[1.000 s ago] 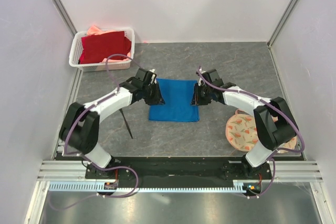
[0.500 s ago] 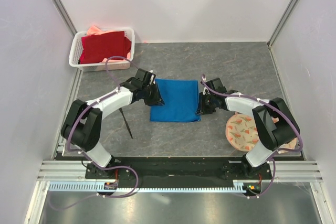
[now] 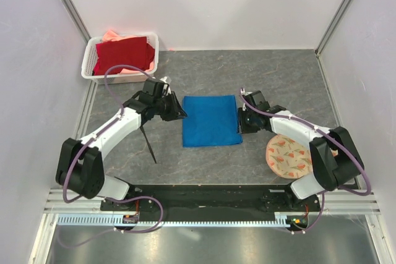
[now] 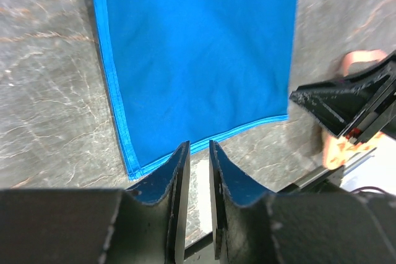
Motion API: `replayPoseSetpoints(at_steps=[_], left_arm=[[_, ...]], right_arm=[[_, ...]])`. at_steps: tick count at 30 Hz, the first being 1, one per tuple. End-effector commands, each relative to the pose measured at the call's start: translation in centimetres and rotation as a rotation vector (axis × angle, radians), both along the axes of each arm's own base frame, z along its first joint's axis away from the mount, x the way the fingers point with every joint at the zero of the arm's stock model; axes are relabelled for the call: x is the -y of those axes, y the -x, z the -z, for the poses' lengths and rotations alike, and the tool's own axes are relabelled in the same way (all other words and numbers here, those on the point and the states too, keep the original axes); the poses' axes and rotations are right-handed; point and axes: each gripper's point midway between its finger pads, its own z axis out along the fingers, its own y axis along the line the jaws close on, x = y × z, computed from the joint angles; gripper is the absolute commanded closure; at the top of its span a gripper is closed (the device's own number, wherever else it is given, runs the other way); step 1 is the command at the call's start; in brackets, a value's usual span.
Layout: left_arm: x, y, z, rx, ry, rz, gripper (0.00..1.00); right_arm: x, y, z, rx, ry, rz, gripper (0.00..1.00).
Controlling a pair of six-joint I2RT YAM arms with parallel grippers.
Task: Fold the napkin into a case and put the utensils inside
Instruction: Smooth out the lower triangle-folded napkin at the center of the board, then pick up the lower triangle-folded napkin from the center of the board.
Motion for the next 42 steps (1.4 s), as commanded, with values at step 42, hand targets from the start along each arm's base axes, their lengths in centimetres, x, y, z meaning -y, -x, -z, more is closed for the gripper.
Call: replayPoseSetpoints(at_steps=[42], left_arm=[[-4.2,0.9,-4.9,0.084,0.131,-0.072,0.71]], right_arm=[[-14.5,5.3,-3.0,0.118,0.131,-0.375,0.34]])
